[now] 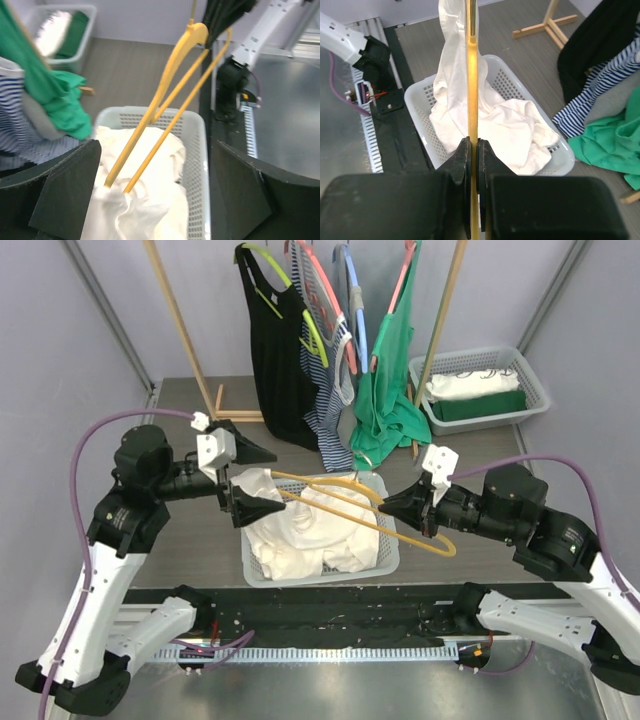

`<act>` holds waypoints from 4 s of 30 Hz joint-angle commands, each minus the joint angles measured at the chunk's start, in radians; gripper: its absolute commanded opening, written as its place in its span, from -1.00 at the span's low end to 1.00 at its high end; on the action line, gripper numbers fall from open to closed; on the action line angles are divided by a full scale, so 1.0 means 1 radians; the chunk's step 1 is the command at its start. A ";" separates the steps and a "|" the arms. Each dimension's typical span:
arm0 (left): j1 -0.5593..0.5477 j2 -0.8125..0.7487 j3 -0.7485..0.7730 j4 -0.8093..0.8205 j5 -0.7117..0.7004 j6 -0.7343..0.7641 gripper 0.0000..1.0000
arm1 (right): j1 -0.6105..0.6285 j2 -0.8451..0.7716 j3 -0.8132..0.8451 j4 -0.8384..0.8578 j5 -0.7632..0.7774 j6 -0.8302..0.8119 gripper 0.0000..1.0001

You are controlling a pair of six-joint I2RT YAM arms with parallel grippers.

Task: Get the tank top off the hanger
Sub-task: Remove the tank top from the hanger, then place the hanger at the clothesline.

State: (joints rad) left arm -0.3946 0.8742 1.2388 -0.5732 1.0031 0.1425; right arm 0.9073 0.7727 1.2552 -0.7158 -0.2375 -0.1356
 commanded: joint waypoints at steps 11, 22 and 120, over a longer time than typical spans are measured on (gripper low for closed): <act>0.094 -0.149 -0.025 0.059 -0.238 0.143 0.69 | -0.001 -0.156 0.010 0.030 0.122 0.100 -0.98; 0.117 -0.126 -0.130 0.081 -0.193 0.126 0.12 | -0.001 -0.200 0.021 -0.017 0.110 0.114 -0.98; -0.032 -0.420 -0.058 -0.568 -0.500 0.193 0.99 | 0.016 0.476 0.292 -0.126 -0.568 -0.113 -0.98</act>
State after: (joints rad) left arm -0.4297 0.4515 1.2064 -1.1427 0.4648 0.3187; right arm 0.9192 1.2442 1.4826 -0.8314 -0.7097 -0.2134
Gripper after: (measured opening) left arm 0.996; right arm 0.057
